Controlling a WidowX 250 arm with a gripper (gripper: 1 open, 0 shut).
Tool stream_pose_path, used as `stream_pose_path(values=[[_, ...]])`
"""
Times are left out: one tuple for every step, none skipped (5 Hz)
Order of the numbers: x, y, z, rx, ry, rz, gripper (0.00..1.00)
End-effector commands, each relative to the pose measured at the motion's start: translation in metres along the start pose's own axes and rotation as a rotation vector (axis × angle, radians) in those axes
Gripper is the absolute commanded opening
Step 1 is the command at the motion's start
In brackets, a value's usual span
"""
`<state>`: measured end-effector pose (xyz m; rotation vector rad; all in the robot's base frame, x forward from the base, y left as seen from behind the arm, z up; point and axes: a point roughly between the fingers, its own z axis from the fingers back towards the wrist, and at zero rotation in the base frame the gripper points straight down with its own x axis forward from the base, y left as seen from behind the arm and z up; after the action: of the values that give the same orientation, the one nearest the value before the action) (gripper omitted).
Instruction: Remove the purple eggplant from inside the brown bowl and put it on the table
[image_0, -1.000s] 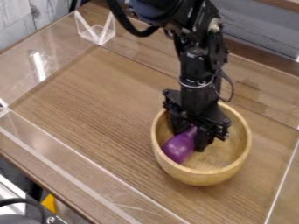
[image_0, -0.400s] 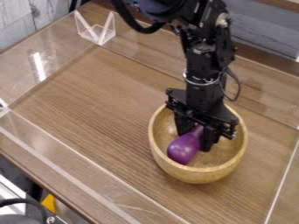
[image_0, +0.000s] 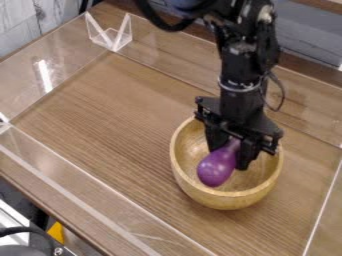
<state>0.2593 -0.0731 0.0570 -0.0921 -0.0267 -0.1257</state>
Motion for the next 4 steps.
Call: stream_pose_path(values=[[0.007,-0.002,0.028,-0.006,-0.074,-0.017,0.0],[0.008,0.003,0.036,-0.003,-0.079,-0.006,0.0],[0.01,0.008,0.044,0.001,-0.083,0.003,0.0],[0.013,0.012,0.047,0.01,-0.091,0.037,0.0]])
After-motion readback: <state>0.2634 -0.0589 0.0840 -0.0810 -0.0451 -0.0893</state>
